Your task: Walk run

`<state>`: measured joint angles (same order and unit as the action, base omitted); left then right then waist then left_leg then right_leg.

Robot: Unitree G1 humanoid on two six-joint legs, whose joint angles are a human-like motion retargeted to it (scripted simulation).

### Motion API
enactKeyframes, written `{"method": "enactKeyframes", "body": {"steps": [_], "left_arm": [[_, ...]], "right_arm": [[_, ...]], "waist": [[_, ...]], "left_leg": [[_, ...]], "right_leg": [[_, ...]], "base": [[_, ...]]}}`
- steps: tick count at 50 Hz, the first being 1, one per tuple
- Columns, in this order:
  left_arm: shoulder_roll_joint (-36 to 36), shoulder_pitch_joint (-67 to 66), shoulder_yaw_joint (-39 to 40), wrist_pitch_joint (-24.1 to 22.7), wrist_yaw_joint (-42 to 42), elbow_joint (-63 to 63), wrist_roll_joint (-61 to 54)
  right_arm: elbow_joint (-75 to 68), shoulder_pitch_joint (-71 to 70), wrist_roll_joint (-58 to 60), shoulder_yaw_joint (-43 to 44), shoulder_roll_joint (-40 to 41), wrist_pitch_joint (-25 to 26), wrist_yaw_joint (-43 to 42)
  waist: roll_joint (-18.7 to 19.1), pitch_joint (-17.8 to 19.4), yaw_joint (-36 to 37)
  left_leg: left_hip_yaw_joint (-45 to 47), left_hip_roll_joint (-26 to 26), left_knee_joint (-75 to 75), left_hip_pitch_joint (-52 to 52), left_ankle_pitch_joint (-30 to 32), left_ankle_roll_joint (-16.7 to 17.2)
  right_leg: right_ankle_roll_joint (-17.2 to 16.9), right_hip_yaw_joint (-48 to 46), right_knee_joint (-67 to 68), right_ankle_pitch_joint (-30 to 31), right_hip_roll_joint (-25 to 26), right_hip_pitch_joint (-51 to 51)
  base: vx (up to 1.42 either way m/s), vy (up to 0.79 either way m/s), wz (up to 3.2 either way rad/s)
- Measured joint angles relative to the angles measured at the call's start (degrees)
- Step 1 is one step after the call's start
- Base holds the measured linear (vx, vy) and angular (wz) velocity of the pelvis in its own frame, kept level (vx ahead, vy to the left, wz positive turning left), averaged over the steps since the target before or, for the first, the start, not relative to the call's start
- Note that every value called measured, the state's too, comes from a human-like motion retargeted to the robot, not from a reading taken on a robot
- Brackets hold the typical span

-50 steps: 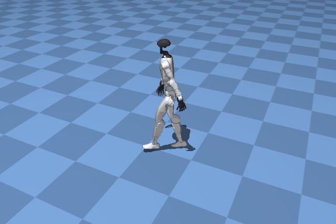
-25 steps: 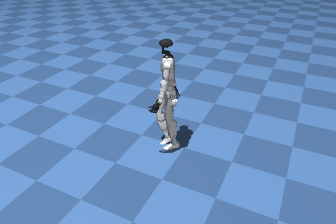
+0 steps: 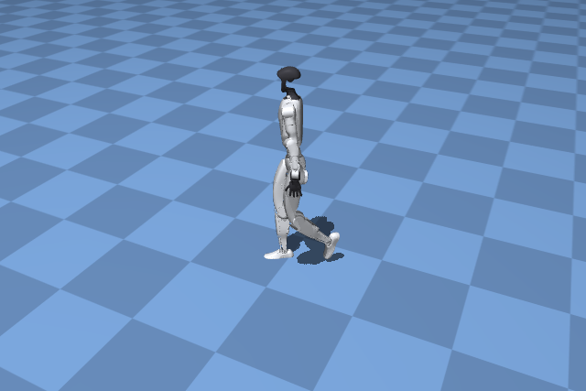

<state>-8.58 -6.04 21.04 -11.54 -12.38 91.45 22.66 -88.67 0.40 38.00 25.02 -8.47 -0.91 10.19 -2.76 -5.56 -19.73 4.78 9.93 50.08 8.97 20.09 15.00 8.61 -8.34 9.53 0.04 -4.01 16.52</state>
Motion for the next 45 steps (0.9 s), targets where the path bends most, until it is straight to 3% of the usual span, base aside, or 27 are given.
{"method": "enactKeyframes", "body": {"steps": [2,4,6,12,16,19,22,24,26,29,30,33,37,43,45], "left_arm": [[0.8,-4.03,2.61,1.81,0.47,0.87,1.34],[1.46,-6.78,5.19,2.21,-0.08,2.51,0.27],[1.89,-8.82,6.81,2.37,-1.77,4.57,-2.17],[4.21,-13.19,10.89,5.56,-4.02,5.95,-4.67],[4.37,-13.31,11.0,5.29,-4.08,5.95,-3.58],[3.2,-12.0,9.73,4.4,-3.8,5.89,-2.59],[1.83,-10.51,8.3,4.01,-2.85,4.81,-2.51],[0.55,-8.86,7.62,3.99,-2.05,4.2,-3.64],[-1.14,-6.2,6.75,4.36,-1.73,3.9,-5.64],[-3.61,-1.43,5.14,5.0,-1.53,3.18,-9.25],[-4.33,0.39,4.79,5.19,-1.26,2.88,-10.48],[-6.56,6.55,3.87,5.28,-0.05,1.6,-13.96],[-8.89,13.45,3.2,3.85,0.56,-2.26,-16.14],[-12.07,19.24,2.64,1.06,-0.38,-8.56,-18.4],[-12.34,20.49,2.84,0.31,0.1,-9.63,-18.56]], "right_arm": [[2.82,-0.94,0.57,-1.29,0.2,-0.87,-0.07],[5.9,-2.44,1.9,-3.19,-0.3,-1.75,-0.46],[8.83,-3.88,3.46,-4.93,-1.28,-2.67,-1.3],[13.56,-7.37,5.4,-7.46,-4.08,-4.6,-4.93],[12.29,-7.88,4.38,-6.98,-4.37,-4.51,-5.35],[9.15,-6.95,3.25,-6.31,-4.21,-3.93,-4.63],[4.52,-5.0,3.68,-5.55,-3.8,-2.66,-3.42],[1.06,-3.23,4.75,-5.38,-3.08,-1.58,-3.14],[-2.49,-1.82,5.04,-6.17,-2.38,-1.02,-3.52],[-6.26,-0.14,7.03,-7.09,-1.96,-1.15,-2.49],[-6.77,0.38,8.41,-7.17,-1.75,-1.05,-1.59],[-5.38,2.21,12.48,-6.96,-0.71,-0.4,-0.33],[-3.72,4.18,12.68,-7.08,-0.02,-0.77,-3.63],[-5.01,5.01,10.53,-5.69,0.72,0.2,-4.28],[-6.02,5.17,9.44,-4.93,0.83,0.42,-3.15]], "waist": [[-1.56,0.63,2.89],[-2.52,1.61,5.42],[-2.38,2.41,7.35],[0.49,4.29,11.26],[0.39,4.64,12.65],[0.69,4.65,12.9],[0.93,3.26,14.8],[0.15,1.9,14.86],[0.39,1.75,14.84],[0.45,1.95,13.89],[0.32,1.84,13.51],[4.31,1.38,13.93],[5.47,2.56,7.21],[3.13,4.1,2.04],[2.48,4.45,1.34]], "left_leg": [[1.57,-4.45,3.05,3.62,-5.24,-0.97],[4.87,-7.9,2.11,7.4,-10.32,-6.68],[5.85,-9.03,-3.9,10.46,-14.35,-10.94],[4.74,-8.14,-34.09,14.63,-16.83,-17.05],[0.59,-4.53,-47.88,16.06,-19.06,-15.43],[0.9,-4.53,-47.57,14.93,-16.2,-16.04],[3.34,-6.37,-44.11,14.15,-11.44,-17.06],[1.17,-6.32,-41.95,13.62,-14.04,-19.38],[2.72,-8.56,-39.95,12.14,-16.72,-19.59],[7.28,-9.7,-40.8,6.72,-19.94,-20.19],[7.15,-9.28,-41.33,4.97,-21.17,-20.11],[10.86,-14.35,-42.86,2.54,-22.52,-19.28],[9.86,-13.7,-43.68,-1.36,-24.8,-18.68],[13.11,-9.6,-45.64,-10.24,-28.66,-17.35],[14.33,-8.59,-46.19,-13.52,-29.83,-16.16]], "right_leg": [[2.01,2.71,-2.61,0.33,3.36,-3.75],[3.38,5.85,-3.69,0.18,5.7,-6.32],[3.87,8.49,-4.16,-0.21,7.63,-8.22],[5.79,13.23,-4.97,-2.59,13.93,-14.14],[6.19,13.82,-4.65,-3.9,14.5,-18.41],[6.29,12.12,-3.28,-2.33,15.18,-21.08],[5.16,10.78,0.07,4.2,15.44,-22.18],[2.94,8.17,4.86,13.75,14.03,-20.93],[-0.77,7.93,12.75,24.01,14.58,-18.1],[-5.28,3.14,29.99,29.96,12.3,-11.09],[-5.64,0.45,34.48,29.96,10.13,-8.98],[-1.4,-4.11,35.78,22.31,10.75,-2.61],[-4.96,-3.02,32.83,13.69,11.29,6.39],[-6.22,-13.5,7.43,7.8,0.72,8.25],[-7.94,-15.84,-1.24,4.99,-0.28,8.53]], "base": [[0.7,-0.62,-1.66],[0.65,-0.37,-1.65],[0.74,-0.23,-1.38],[0.67,-0.12,-1.08],[0.87,-0.13,-0.8],[0.86,-0.11,-0.52],[0.9,-0.11,-0.99],[1.08,-0.13,-0.8],[0.78,-0.15,-0.85],[0.77,-0.17,-0.76],[0.75,-0.16,-1.23],[0.63,-0.1,-1.16],[0.58,-0.11,0.3],[0.56,-0.15,-0.36],[0.68,-0.23,-0.58]]}}
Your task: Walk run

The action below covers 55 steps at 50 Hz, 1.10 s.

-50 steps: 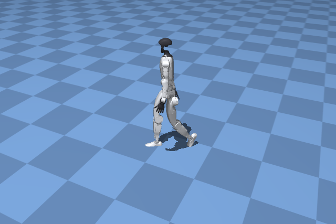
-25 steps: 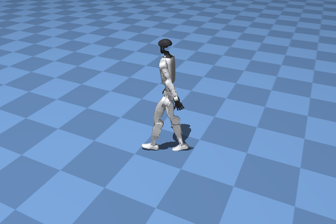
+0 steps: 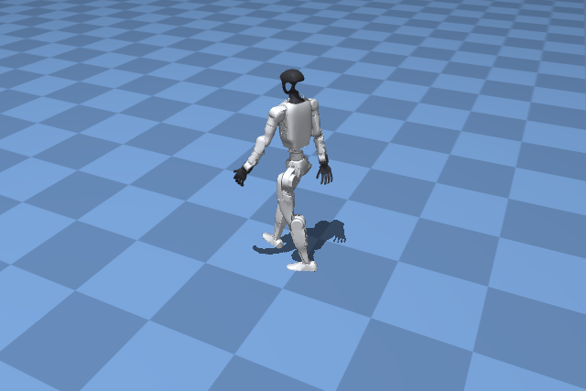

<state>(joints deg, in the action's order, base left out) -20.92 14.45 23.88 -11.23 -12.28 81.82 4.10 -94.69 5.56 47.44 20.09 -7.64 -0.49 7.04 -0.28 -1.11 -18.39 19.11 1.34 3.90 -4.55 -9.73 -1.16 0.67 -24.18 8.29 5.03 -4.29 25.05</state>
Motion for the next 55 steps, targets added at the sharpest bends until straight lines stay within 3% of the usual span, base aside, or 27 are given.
{"method": "enactKeyframes", "body": {"steps": [2,5,7,8,10,12,15,21,25,29,33,35,37,40,42,43,45,47,48,50,52,55], "left_arm": [[0.24,0.99,0.35,-0.45,0.51,-0.46,-0.39],[1.94,0.93,-0.08,-1.04,0.34,-0.64,-1.15],[3.96,-0.39,-0.72,-2.16,-0.45,-0.15,-1.0],[4.94,-1.44,-0.93,-2.99,-0.96,0.41,-0.44],[6.95,-4.39,-1.42,-4.21,-1.3,1.79,1.34],[8.8,-8.57,-2.6,-5.15,0.21,3.39,4.12],[9.52,-14.8,-3.45,-5.99,2.05,6.18,10.13],[11.68,-25.47,0.25,-0.85,1.81,10.53,20.92],[13.92,-30.31,2.64,2.11,-3.47,13.76,18.85],[16.43,-32.7,4.78,3.94,-7.26,14.34,19.75],[17.0,-33.07,4.32,4.62,-8.45,12.86,22.1],[16.36,-32.74,3.91,4.76,-7.94,11.52,23.13],[15.27,-32.45,3.57,4.72,-6.81,10.1,23.05],[12.68,-31.28,3.19,5.15,-4.88,8.91,21.14],[10.98,-30.52,4.0,6.03,-3.5,9.0,18.84],[10.0,-29.63,4.97,6.8,-2.92,9.43,17.31],[8.02,-27.73,7.14,8.39,-2.38,10.35,13.05],[6.14,-26.11,7.84,9.27,-3.06,10.94,7.56],[5.25,-24.97,7.73,9.61,-3.61,11.23,4.78],[3.38,-22.07,6.85,10.42,-4.05,11.42,-0.71],[2.31,-18.79,6.43,10.4,-2.41,10.93,-4.01],[2.16,-15.0,6.62,8.0,0.62,7.66,-4.31]], "right_arm": [[-0.75,0.0,-0.7,0.65,0.24,0.18,1.06],[-1.14,1.04,-0.59,1.7,0.7,0.29,2.37],[-0.72,2.14,0.88,3.05,0.92,0.21,2.94],[-0.53,2.64,1.75,3.61,0.99,0.18,3.05],[-0.63,2.72,2.81,4.26,0.49,0.46,2.97],[-0.73,2.13,2.54,5.03,-0.06,0.97,2.41],[1.14,1.05,0.47,4.86,-0.03,-0.56,2.18],[8.81,-4.12,-2.78,3.58,-0.33,-1.85,3.37],[15.42,-7.64,-3.34,0.45,-1.16,-4.22,2.05],[19.99,-10.51,-3.43,-2.12,-2.46,-6.4,1.11],[21.29,-11.38,-4.17,-3.05,-3.16,-7.87,-0.3],[20.21,-11.07,-5.03,-2.95,-2.98,-8.07,-1.15],[17.89,-10.27,-5.64,-2.59,-2.58,-7.43,-1.44],[12.34,-8.87,-5.24,-0.67,-1.88,-5.27,-0.82],[8.35,-7.08,-4.33,0.05,-1.26,-2.83,0.09],[6.16,-6.54,-3.74,0.29,-0.7,-1.19,0.4],[2.29,-5.28,-3.76,-0.83,0.44,1.41,0.37],[-1.24,-4.37,-4.7,-3.11,0.42,1.25,0.77],[-2.34,-4.09,-4.14,-3.59,0.13,0.61,1.89],[-2.19,-3.19,-0.85,-3.75,0.44,0.12,5.73],[0.32,-1.64,3.24,-3.59,0.87,0.72,8.6],[3.02,0.18,5.19,-4.46,0.72,-0.35,6.23]], "waist": [[0.27,-0.31,0.85],[1.54,-1.33,1.63],[2.44,-1.73,-0.54],[3.28,-1.89,-2.01],[4.15,-2.36,-2.55],[2.82,-2.64,-3.48],[-2.46,-3.23,-1.28],[-6.8,-3.37,3.42],[-6.76,-1.71,5.45],[-5.53,-0.23,7.93],[-3.72,0.96,9.78],[-3.38,1.65,11.17],[-2.84,2.15,11.72],[-2.73,1.27,11.99],[-4.01,-0.64,13.0],[-4.74,-1.76,12.43],[-5.0,-2.39,11.57],[-6.12,-2.02,10.47],[-7.0,-1.8,10.23],[-4.04,-2.39,10.86],[-0.82,-2.49,9.86],[1.07,-1.84,5.3]], "left_leg": [[2.65,-0.21,-0.49,-2.31,-0.74,1.89],[4.4,-1.53,0.43,-4.33,-0.36,4.89],[2.42,-2.91,2.71,-5.06,2.73,7.33],[1.0,-4.27,4.25,-5.12,5.61,9.1],[0.36,-6.22,8.39,-5.09,14.46,12.99],[-3.06,-5.91,15.93,-3.57,25.35,16.03],[-2.9,-2.85,31.31,0.61,35.29,13.54],[-9.03,-0.5,49.27,15.17,20.61,11.49],[-8.97,-1.85,40.36,20.62,12.34,4.35],[-8.01,-1.1,21.97,23.64,12.37,0.15],[-13.44,1.93,5.46,26.02,11.36,-0.48],[-21.45,4.9,-1.21,26.25,12.2,3.8],[-20.16,4.31,-3.96,25.31,13.01,9.35],[-21.15,4.18,-1.47,23.61,17.66,5.66],[-17.72,3.27,0.86,23.9,16.24,1.1],[-20.02,3.4,2.51,24.1,14.16,-0.02],[-18.84,0.21,5.98,24.17,11.13,0.54],[-14.45,0.38,6.62,20.66,8.57,-1.24],[-10.96,0.71,6.17,18.37,7.54,-1.89],[-8.15,-3.39,4.54,16.03,6.25,-1.55],[-6.39,-6.38,3.94,14.84,5.49,-1.41],[-4.52,-6.5,2.71,11.87,4.46,-1.47]], "right_leg": [[2.03,0.52,-6.28,1.83,1.7,1.89],[10.29,-3.83,-8.14,4.87,2.91,1.26],[11.83,-7.01,-6.28,5.87,2.19,-0.3],[12.85,-8.04,-5.87,5.56,2.36,-1.07],[13.18,0.96,-2.72,1.01,4.45,-1.54],[12.32,-0.7,-2.41,-1.02,2.76,-4.84],[12.82,2.47,-4.01,-2.26,2.25,-9.62],[13.38,15.49,-3.9,-3.86,5.71,-14.14],[14.29,22.7,-2.92,-3.92,9.85,-16.94],[14.33,29.27,-1.58,-4.29,13.25,-19.46],[14.33,33.25,-1.33,-4.77,16.38,-23.49],[14.33,34.97,-0.89,-4.78,17.53,-25.95],[14.33,34.93,-0.17,-4.09,18.54,-28.42],[14.33,33.25,1.85,-0.68,19.42,-30.31],[13.84,31.77,5.21,6.15,18.92,-30.11],[12.36,29.81,7.77,11.48,18.21,-28.85],[6.2,29.16,15.86,21.87,18.85,-25.57],[-0.8,25.84,30.14,24.97,16.44,-20.37],[-3.01,22.42,36.98,24.97,12.93,-18.0],[-0.64,16.48,38.52,24.97,11.71,-14.18],[2.69,13.7,38.18,18.74,13.3,-9.5],[2.14,13.03,36.42,12.07,12.99,-2.59]], "base": [[0.62,-0.23,-1.05],[0.66,-0.27,-0.48],[0.85,-0.43,0.74],[0.77,-0.45,0.64],[0.8,-0.52,0.03],[0.71,-0.46,-0.44],[0.6,-0.44,-1.63],[0.66,-0.42,-1.99],[0.51,-0.2,-1.97],[0.56,-0.08,-2.02],[0.63,-0.07,-1.57],[0.8,-0.12,-1.44],[0.78,-0.12,-1.18],[0.82,-0.19,-0.99],[0.85,-0.29,-1.34],[0.69,-0.24,-1.25],[0.72,-0.2,-1.35],[0.69,-0.19,-1.4],[0.53,-0.12,-1.62],[0.52,-0.07,-1.94],[0.49,-0.02,-1.44],[0.42,0.01,-0.54]]}}
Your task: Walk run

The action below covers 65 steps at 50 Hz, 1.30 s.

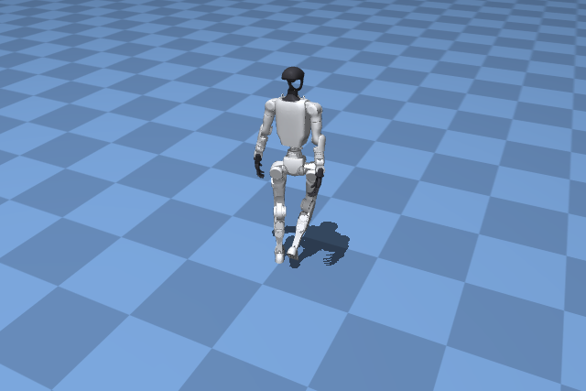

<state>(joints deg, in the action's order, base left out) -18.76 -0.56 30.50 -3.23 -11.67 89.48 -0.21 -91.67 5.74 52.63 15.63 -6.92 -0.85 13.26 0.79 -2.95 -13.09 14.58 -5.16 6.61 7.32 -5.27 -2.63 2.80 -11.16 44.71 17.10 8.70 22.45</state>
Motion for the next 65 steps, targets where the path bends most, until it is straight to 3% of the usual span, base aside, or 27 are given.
{"method": "enactKeyframes", "body": {"steps": [3,5,7,10,12,15,18,20,22,25,30,32,35,40,43,45,47,48,52,54,57,58,60,61,65], "left_arm": [[-1.07,1.74,-1.74,-2.21,-0.62,-4.47,0.42],[-2.28,2.89,-2.89,-3.21,-1.36,-6.79,0.66],[-3.15,4.32,-3.18,-3.84,-1.18,-8.08,1.91],[-3.83,6.74,-3.27,-4.24,0.14,-8.27,3.79],[-3.69,7.7,-3.4,-4.09,0.83,-7.94,3.8],[-1.77,7.86,-3.67,-3.51,0.79,-8.42,3.55],[2.8,6.37,-3.18,-4.0,-2.59,-9.93,4.76],[5.62,4.8,-2.84,-4.58,-6.53,-10.09,5.81],[7.43,2.6,-3.99,-4.55,-10.1,-9.55,6.36],[8.08,-1.18,-5.82,-3.58,-13.02,-7.96,7.84],[9.47,-8.04,-6.5,-2.67,-9.85,-4.91,14.8],[10.41,-10.48,-5.57,-2.39,-8.58,-3.61,17.28],[12.24,-14.57,-3.47,-1.15,-9.45,-2.54,21.19],[14.98,-18.97,-0.52,-0.69,-12.1,-0.46,23.26],[15.39,-19.64,-0.24,0.81,-13.35,0.87,23.5],[15.0,-19.68,0.2,1.66,-13.65,1.27,24.4],[14.18,-19.92,0.63,1.86,-13.04,1.16,24.84],[13.86,-20.06,0.82,1.83,-12.39,1.0,24.66],[12.54,-20.52,2.08,1.78,-8.21,0.7,21.25],[11.92,-20.32,2.92,2.14,-5.88,1.53,17.88],[9.78,-18.26,3.65,3.91,-4.31,3.51,11.2],[8.92,-17.27,3.13,4.59,-4.59,3.97,9.02],[7.54,-14.83,1.63,5.59,-5.56,4.69,5.41],[6.98,-13.27,0.88,5.85,-5.64,4.59,4.31],[6.36,-5.92,-1.78,5.38,-3.16,2.21,3.99]], "right_arm": [[0.44,1.03,-0.67,-0.86,-0.56,-1.24,-5.76],[0.09,1.19,-1.51,-0.3,-0.48,-0.7,-8.52],[-0.8,1.19,-3.41,1.11,-0.16,0.33,-8.95],[-2.84,1.27,-7.95,2.9,0.27,0.48,-6.68],[-4.28,1.52,-10.23,3.49,0.51,0.04,-4.45],[-5.73,2.15,-11.28,4.69,1.11,0.07,-2.05],[-5.73,3.19,-10.01,6.82,1.5,-0.05,-3.17],[-5.73,3.53,-9.93,7.09,1.27,-0.75,-4.24],[-5.73,3.2,-10.69,7.13,0.82,-1.4,-4.67],[-5.73,1.47,-11.54,6.86,0.3,-3.13,-4.71],[-1.29,-3.64,-12.25,4.74,-0.81,-3.73,-4.57],[1.61,-5.7,-11.19,2.88,-1.36,-4.29,-4.92],[6.61,-8.94,-9.12,-0.95,-2.31,-5.65,-5.4],[11.08,-13.65,-6.57,-4.67,-4.22,-7.44,-6.48],[12.21,-14.66,-6.81,-4.86,-5.01,-7.72,-7.41],[11.95,-14.54,-8.38,-4.84,-5.09,-7.87,-8.06],[10.37,-13.8,-10.09,-4.4,-4.94,-7.61,-8.19],[9.22,-13.37,-10.73,-4.17,-4.95,-7.22,-7.99],[3.61,-10.67,-9.7,-2.42,-5.12,-4.0,-5.91],[1.12,-8.45,-7.56,-1.34,-4.82,-1.42,-5.63],[-2.14,-5.24,-6.29,-1.04,-2.95,1.59,-7.17],[-3.14,-4.3,-6.63,-1.19,-2.68,1.42,-7.42],[-4.47,-2.65,-6.87,-1.78,-2.69,0.07,-6.14],[-4.3,-1.87,-6.26,-2.08,-2.5,-0.41,-4.62],[-1.84,0.5,-2.66,-1.75,-2.13,0.28,-1.34]], "waist": [[0.37,0.2,-4.0],[0.1,0.38,-5.96],[-0.74,0.72,-7.15],[-1.26,1.02,-6.81],[-1.13,0.21,-4.65],[0.66,-0.47,-5.94],[2.88,-0.5,-11.31],[3.78,-0.6,-13.48],[2.14,-0.77,-13.97],[-2.76,-1.99,-10.46],[-5.86,-2.4,-8.09],[-6.24,-2.16,-7.06],[-6.32,-1.86,-4.59],[-3.47,-1.3,-1.13],[-1.87,0.14,-0.08],[-1.75,0.94,1.38],[-0.94,1.87,2.79],[-0.89,2.07,3.5],[-1.04,1.35,5.61],[-1.61,-0.17,5.56],[-2.1,-1.06,3.97],[-2.25,-0.9,3.48],[-3.93,-0.6,2.76],[-2.49,-0.87,3.55],[2.71,-1.51,3.58]], "left_leg": [[2.23,1.49,-1.05,-3.43,-1.57,0.09],[4.4,3.05,-1.93,-5.99,-2.61,0.21],[6.49,5.02,-2.63,-9.04,-3.69,0.73],[10.73,6.66,-3.88,-13.78,-4.97,2.48],[14.26,7.25,-4.31,-15.76,-5.27,4.17],[15.99,5.22,-2.93,-17.51,-3.56,7.24],[13.49,1.72,1.26,-18.49,3.09,11.74],[11.61,0.41,6.18,-18.41,11.88,14.9],[8.64,0.58,15.37,-16.39,21.89,16.75],[8.42,2.75,31.38,-12.05,30.58,13.78],[-2.17,7.44,41.52,-1.08,19.47,12.83],[-2.43,7.42,39.06,1.8,15.74,9.29],[1.88,3.98,31.71,6.37,9.99,0.6],[-2.84,5.25,12.05,11.75,9.59,0.0],[-6.59,6.29,2.76,14.63,7.65,-1.46],[-12.12,8.68,-2.7,16.05,7.74,-0.53],[-14.77,9.14,-5.74,15.4,7.99,6.12],[-15.17,9.32,-5.89,14.98,8.78,6.55],[-13.47,9.16,-2.05,12.45,11.93,1.81],[-11.75,8.54,-0.89,11.29,9.73,0.2],[-11.11,5.17,1.94,9.03,5.18,2.91],[-9.86,5.07,1.84,7.5,4.31,2.44],[-7.21,7.19,0.99,3.32,2.14,1.35],[-5.62,5.23,0.36,2.49,1.66,1.52],[-1.12,0.24,-0.42,0.53,-0.32,1.77]], "right_leg": [[-0.98,0.27,-9.38,-5.55,-2.0,4.11],[0.73,-4.55,-17.87,-7.12,-6.55,4.79],[0.28,-9.42,-27.11,-7.33,-10.82,4.48],[-1.46,-13.45,-38.26,-8.96,-11.33,4.92],[1.2,-17.56,-42.21,-9.94,-10.08,5.44],[10.77,-24.68,-42.71,-10.13,-8.78,3.34],[12.13,-23.83,-41.01,-10.32,-9.21,1.27],[12.2,-16.32,-37.79,-14.2,-9.05,1.03],[12.2,-16.54,-36.0,-17.05,-11.22,-1.63],[12.2,-13.84,-35.67,-19.19,-12.7,-5.93],[12.2,-1.68,-36.56,-19.25,-9.84,-9.22],[12.2,3.62,-37.29,-18.62,-7.92,-10.36],[12.2,13.1,-37.37,-17.98,-4.22,-11.68],[12.2,24.51,-35.93,-17.77,2.81,-13.14],[12.2,28.09,-35.59,-18.09,5.19,-15.81],[12.2,30.58,-35.14,-18.46,6.0,-17.84],[12.2,30.33,-34.94,-18.4,6.84,-20.32],[12.2,30.09,-34.67,-18.17,6.8,-21.4],[12.2,29.63,-30.92,-13.7,7.62,-24.21],[12.2,27.96,-26.59,-6.83,8.14,-23.79],[11.64,20.57,-18.41,8.58,10.05,-21.3],[9.95,16.75,-13.44,11.82,9.43,-19.25],[6.86,6.06,-1.24,12.9,2.05,-15.1],[6.44,1.89,-0.91,12.9,0.65,-14.17],[5.41,-6.09,0.14,4.0,0.02,-6.76]], "base": [[0.47,-0.02,-0.71],[0.4,-0.01,-0.98],[0.44,-0.04,-0.95],[0.53,-0.12,-1.32],[0.6,-0.2,-1.74],[0.61,-0.24,-0.51],[0.72,-0.23,0.76],[0.7,-0.17,0.35],[0.75,-0.32,-0.65],[0.64,-0.33,-2.03],[0.5,-0.27,-2.26],[0.49,-0.12,-2.65],[0.5,-0.08,-2.96],[0.49,0.01,-2.41],[0.59,0.06,-1.66],[0.67,0.07,-1.48],[0.71,0.08,-1.29],[0.74,0.07,-1.11],[0.88,0.01,-1.07],[1.01,-0.1,-0.79],[0.78,-0.36,-0.73],[0.58,-0.23,-0.76],[0.57,-0.07,-0.99],[0.62,0.0,-1.66],[0.53,0.04,-1.41]]}}
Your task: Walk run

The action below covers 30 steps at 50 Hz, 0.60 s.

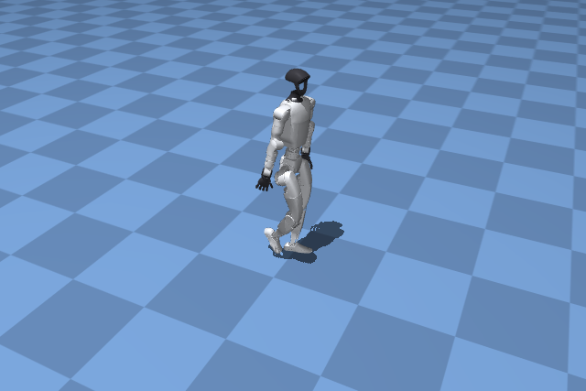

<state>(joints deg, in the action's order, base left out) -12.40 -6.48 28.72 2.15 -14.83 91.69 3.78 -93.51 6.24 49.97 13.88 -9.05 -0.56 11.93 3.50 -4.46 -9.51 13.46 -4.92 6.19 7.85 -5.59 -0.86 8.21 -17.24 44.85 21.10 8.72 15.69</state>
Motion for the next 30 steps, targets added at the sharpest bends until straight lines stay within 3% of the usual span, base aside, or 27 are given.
{"method": "enactKeyframes", "body": {"steps": [5,10,14,17,21,25,28,30], "left_arm": [[-1.42,5.97,-4.16,-4.38,0.94,-7.15,3.32],[-4.25,12.06,-5.49,-7.04,1.6,-10.68,6.3],[-5.36,15.8,-4.82,-7.3,1.98,-11.63,7.1],[-4.47,16.8,-5.3,-7.95,1.84,-11.85,5.97],[-1.34,15.86,-6.54,-9.43,-1.44,-10.85,4.82],[2.54,11.19,-8.08,-10.21,-6.84,-9.55,8.23],[3.84,6.58,-9.46,-10.68,-6.35,-8.16,10.43],[4.14,3.59,-9.47,-10.73,-5.53,-7.2,12.41]], "right_arm": [[0.69,0.98,-0.18,0.11,-0.14,0.41,-5.21],[0.35,0.95,-3.16,2.1,0.78,0.94,-4.73],[-0.46,1.1,-6.05,2.76,1.82,0.35,-2.57],[-1.48,1.58,-5.88,3.37,2.24,0.54,-1.98],[-1.81,3.03,-2.41,5.62,2.55,2.09,-2.62],[-3.12,3.95,-1.1,6.92,1.91,4.22,-3.48],[-2.92,2.62,-1.4,6.58,1.42,4.26,-3.04],[-1.46,0.85,-2.21,5.91,0.98,4.06,-2.76]], "waist": [[1.27,0.56,-7.49],[0.0,1.52,-11.63],[-0.81,2.3,-10.68],[-0.52,2.4,-10.41],[1.7,1.91,-15.28],[0.87,0.01,-15.41],[-4.37,-0.82,-11.61],[-6.79,-1.33,-10.09]], "left_leg": [[1.45,2.19,-1.16,-4.42,-2.45,-0.17],[5.06,6.56,-2.97,-10.72,-5.0,0.52],[8.91,8.4,-4.11,-16.01,-6.24,3.0],[9.9,8.21,-3.17,-18.97,-5.25,5.91],[4.36,5.85,1.25,-20.3,3.52,10.17],[-2.39,6.12,14.38,-17.27,24.97,14.94],[-2.05,8.81,31.6,-11.05,34.59,10.87],[-2.79,10.47,38.28,-6.54,32.88,9.41]], "right_leg": [[-5.84,5.29,-8.55,-8.95,1.54,9.88],[-5.06,-2.62,-30.43,-12.14,-9.11,10.95],[-8.41,-0.11,-44.02,-14.89,-7.54,12.96],[-7.67,-2.09,-46.09,-15.04,-6.38,11.95],[0.62,-3.62,-42.63,-12.27,-5.87,9.76],[3.85,-0.43,-38.37,-15.82,-7.11,5.98],[3.58,4.4,-38.95,-17.77,-8.64,1.01],[3.34,7.81,-39.58,-18.88,-8.75,-1.45]], "base": [[0.5,0.0,-0.24],[0.57,-0.07,-0.54],[0.6,-0.13,-1.03],[0.73,-0.18,-0.46],[0.88,-0.27,0.77],[0.86,-0.39,0.25],[0.77,-0.41,-1.02],[0.74,-0.37,-1.2]]}}
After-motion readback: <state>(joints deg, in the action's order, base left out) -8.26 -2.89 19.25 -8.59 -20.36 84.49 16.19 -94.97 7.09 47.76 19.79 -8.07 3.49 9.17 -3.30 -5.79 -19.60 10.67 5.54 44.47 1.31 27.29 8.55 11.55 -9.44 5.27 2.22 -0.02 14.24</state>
